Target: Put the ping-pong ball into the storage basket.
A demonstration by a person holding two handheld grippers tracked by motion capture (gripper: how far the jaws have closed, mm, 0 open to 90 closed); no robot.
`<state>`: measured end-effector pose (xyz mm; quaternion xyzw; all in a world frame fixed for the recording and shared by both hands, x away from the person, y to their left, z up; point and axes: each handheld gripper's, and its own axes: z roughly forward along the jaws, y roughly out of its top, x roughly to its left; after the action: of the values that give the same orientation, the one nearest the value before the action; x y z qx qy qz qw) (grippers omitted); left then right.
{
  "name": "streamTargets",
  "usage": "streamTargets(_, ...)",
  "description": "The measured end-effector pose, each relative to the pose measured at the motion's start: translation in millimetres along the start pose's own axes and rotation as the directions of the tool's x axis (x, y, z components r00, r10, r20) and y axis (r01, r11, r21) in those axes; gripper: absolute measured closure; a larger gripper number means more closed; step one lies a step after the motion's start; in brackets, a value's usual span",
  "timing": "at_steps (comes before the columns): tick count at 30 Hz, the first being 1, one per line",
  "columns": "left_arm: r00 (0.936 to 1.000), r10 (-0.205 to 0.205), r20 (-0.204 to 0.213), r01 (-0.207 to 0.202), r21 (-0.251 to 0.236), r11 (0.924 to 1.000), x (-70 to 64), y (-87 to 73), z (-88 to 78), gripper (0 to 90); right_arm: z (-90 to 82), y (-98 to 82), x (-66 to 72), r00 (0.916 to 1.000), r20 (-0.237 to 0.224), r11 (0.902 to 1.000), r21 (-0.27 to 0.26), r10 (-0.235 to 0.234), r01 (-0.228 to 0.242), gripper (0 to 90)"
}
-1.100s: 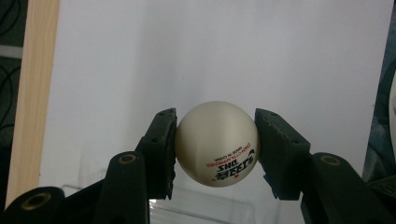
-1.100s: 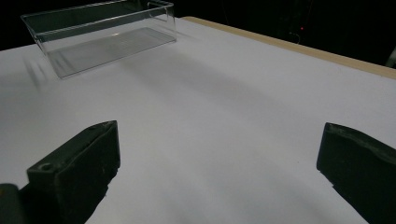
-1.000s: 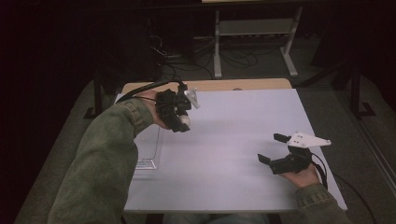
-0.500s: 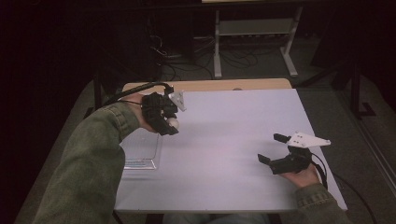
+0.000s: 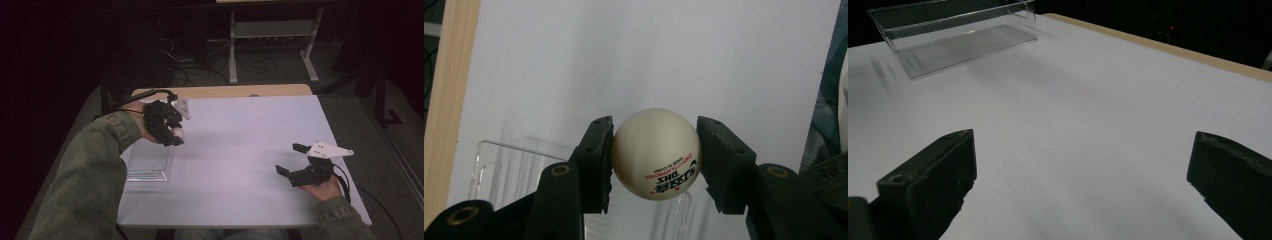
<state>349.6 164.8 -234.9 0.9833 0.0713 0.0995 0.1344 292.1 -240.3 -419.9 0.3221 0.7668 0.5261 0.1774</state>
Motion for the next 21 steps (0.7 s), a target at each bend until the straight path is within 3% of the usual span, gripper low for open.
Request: streamTargets(21, 0.9959, -0.090, 0.008, 0.090, -0.015, 0.9958, 4.5, -34.1, 2.1, 50.5, 0.1, 0.0, -0.3, 1.0000, 0.002, 1.0000, 0.002, -0.002, 0.002, 0.0)
